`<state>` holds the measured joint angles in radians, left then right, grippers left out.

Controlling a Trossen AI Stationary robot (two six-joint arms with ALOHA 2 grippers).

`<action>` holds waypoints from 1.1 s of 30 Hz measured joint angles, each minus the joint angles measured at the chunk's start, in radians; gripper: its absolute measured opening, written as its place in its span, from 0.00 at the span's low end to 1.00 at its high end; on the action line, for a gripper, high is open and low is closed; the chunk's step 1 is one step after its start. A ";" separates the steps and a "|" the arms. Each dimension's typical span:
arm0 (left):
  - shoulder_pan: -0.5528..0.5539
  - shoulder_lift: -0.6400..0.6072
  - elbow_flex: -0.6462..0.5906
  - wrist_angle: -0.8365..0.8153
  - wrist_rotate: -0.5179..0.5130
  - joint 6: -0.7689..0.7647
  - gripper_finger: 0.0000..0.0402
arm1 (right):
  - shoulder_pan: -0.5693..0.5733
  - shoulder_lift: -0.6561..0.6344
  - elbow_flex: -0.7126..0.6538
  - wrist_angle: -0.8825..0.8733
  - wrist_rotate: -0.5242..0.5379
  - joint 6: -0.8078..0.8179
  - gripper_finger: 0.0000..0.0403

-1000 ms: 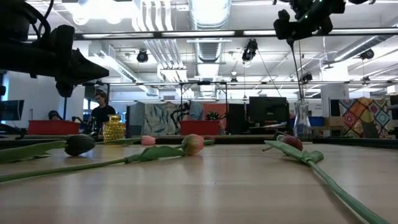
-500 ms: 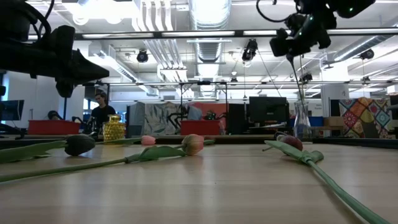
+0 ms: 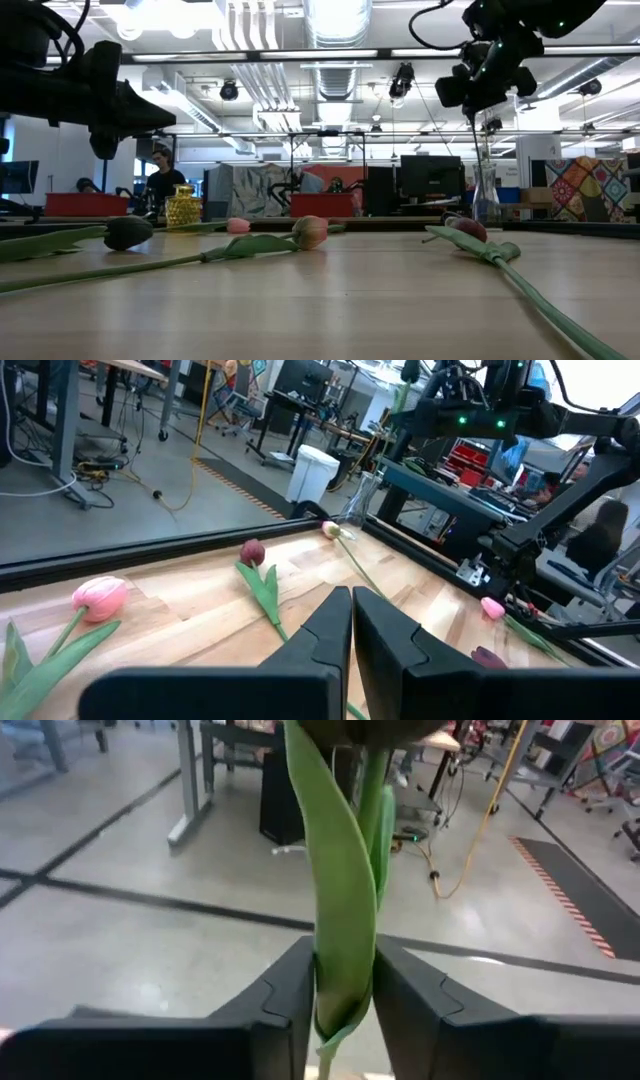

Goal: Sort flowers into vase by color
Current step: Insert the top black tulip into the transparent vase

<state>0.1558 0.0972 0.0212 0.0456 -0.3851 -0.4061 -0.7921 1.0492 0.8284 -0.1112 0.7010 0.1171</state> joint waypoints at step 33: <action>0.014 0.113 0.179 -0.383 -0.024 -0.150 0.00 | 0.011 -0.167 0.000 -0.178 -0.140 0.158 0.42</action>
<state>0.1702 0.2106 0.2003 -0.3374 -0.4093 -0.5556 -0.7807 0.8823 0.8284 -0.2897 0.5609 0.2754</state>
